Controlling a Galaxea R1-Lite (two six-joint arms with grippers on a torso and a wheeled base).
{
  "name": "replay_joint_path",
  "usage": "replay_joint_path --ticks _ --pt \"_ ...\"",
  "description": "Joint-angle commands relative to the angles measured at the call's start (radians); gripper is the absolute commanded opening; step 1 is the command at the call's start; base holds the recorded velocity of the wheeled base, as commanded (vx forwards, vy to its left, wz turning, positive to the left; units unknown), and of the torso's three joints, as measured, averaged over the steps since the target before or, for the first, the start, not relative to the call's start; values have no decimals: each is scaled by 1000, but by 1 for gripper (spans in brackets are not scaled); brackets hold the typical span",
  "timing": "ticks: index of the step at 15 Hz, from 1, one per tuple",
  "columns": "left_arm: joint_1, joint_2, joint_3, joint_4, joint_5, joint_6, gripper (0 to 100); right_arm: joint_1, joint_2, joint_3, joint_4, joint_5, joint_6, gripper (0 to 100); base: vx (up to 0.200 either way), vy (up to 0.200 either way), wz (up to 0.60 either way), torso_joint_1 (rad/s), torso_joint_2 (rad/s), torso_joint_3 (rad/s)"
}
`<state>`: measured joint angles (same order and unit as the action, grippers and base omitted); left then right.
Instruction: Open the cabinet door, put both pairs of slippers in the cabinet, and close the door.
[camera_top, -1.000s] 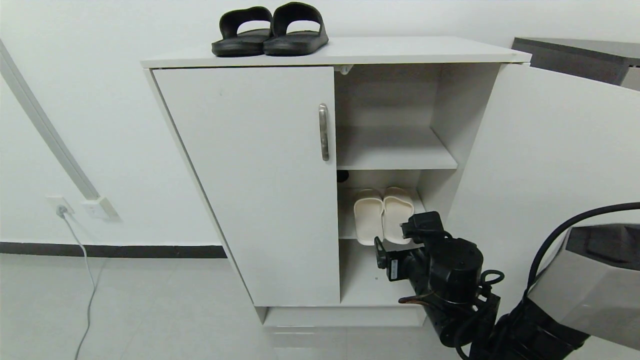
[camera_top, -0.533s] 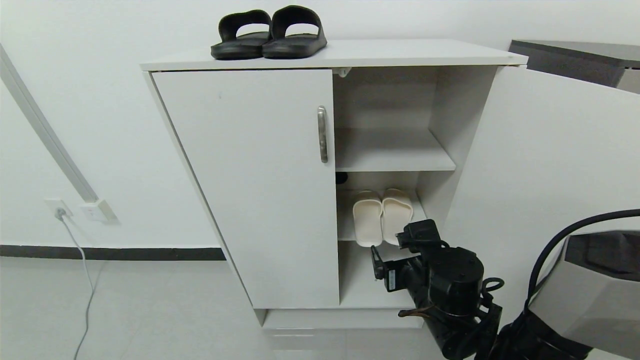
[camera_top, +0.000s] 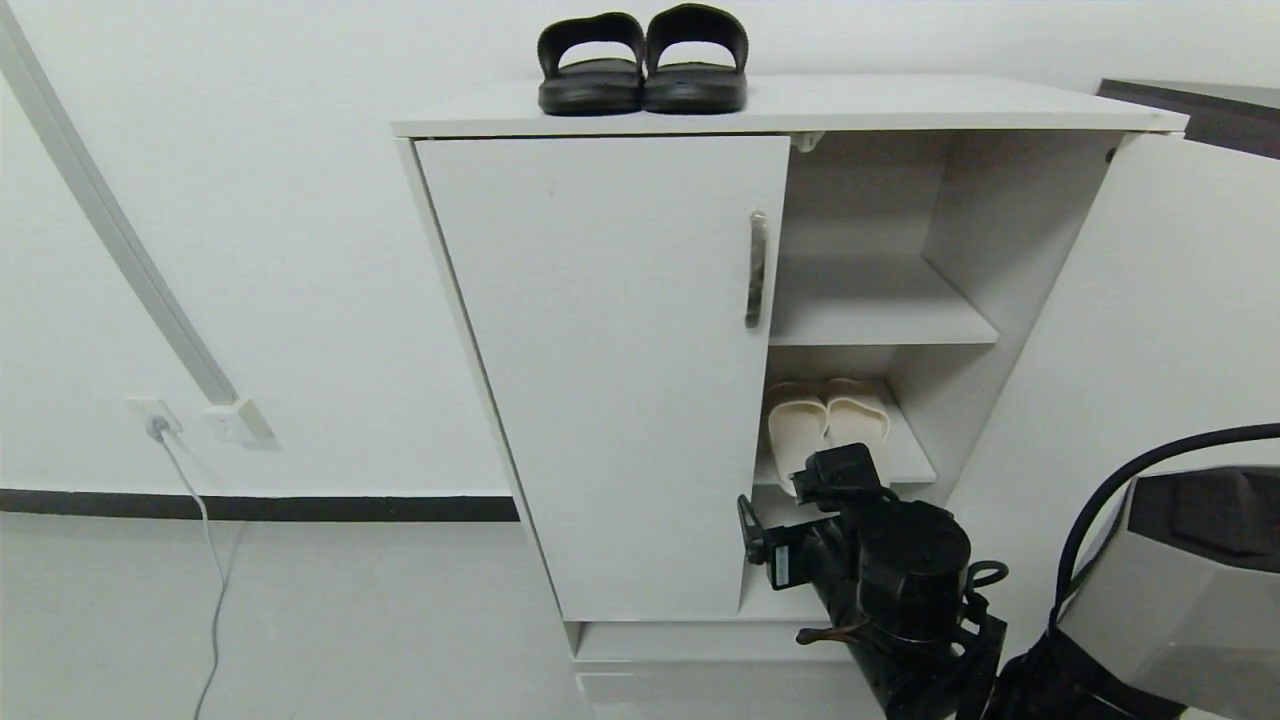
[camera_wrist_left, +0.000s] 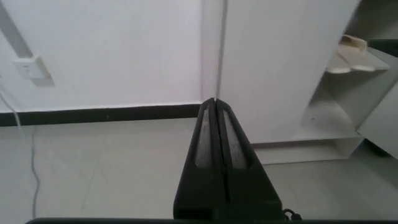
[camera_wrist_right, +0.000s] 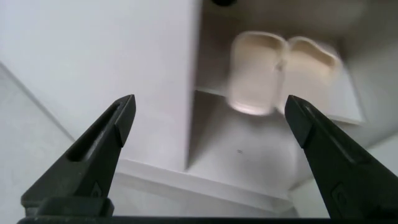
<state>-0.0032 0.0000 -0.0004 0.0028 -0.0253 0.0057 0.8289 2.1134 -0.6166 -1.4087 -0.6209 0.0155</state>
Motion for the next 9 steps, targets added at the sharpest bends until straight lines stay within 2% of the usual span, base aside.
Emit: replay_joint_path --ticks 1,6,9 --pt "-1 2 -1 0 -1 0 0 1 3 3 -1 0 0 100 0 200 0 2 -2 7" --pt "0 2 0 0 -1 0 0 -1 3 3 -18 -2 -2 100 0 200 0 5 1 2" --pt "0 2 0 0 1 -1 0 -2 3 8 -24 4 -2 100 0 0 0 0 0 0"
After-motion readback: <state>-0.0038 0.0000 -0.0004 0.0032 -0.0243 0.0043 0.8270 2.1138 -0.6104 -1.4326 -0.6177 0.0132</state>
